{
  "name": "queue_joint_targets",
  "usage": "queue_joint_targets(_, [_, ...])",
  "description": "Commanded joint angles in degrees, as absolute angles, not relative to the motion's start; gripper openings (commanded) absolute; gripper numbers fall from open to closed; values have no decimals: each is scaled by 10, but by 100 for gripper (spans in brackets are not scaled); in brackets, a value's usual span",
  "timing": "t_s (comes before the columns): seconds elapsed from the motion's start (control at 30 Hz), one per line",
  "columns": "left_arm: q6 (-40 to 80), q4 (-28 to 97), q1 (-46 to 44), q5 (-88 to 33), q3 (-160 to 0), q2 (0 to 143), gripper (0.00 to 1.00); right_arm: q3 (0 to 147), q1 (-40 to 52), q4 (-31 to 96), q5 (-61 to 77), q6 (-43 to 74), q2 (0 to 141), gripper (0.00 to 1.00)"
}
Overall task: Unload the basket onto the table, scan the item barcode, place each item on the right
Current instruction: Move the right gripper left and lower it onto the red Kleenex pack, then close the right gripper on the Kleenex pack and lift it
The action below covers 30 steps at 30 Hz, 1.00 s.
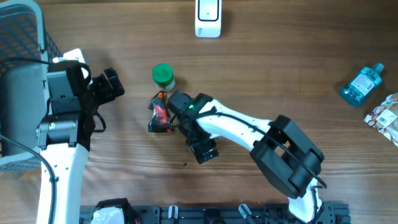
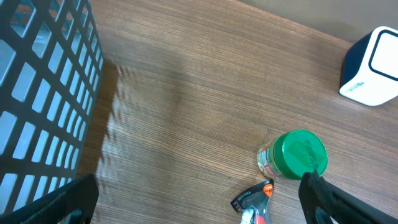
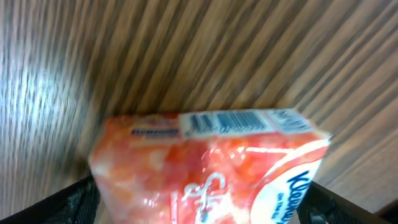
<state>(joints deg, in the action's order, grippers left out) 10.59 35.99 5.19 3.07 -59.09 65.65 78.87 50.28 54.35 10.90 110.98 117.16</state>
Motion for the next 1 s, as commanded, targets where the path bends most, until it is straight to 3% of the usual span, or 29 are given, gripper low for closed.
queue_joint_targets(0.0, [109,358,50,26,-595,656,100,782,526,542,66,1110,1197,100])
queue_joint_targets(0.43, [109,358,50,26,-595,656,100,716,551,458,21,1115,1197,100])
queue_joint_targets(0.9, [109,358,50,26,-595,656,100,716,508,529,23,1146,1197,100])
queue_joint_targets(0.97, [109,358,50,26,-595,656,100,716,507,529,23,1146,1197,96])
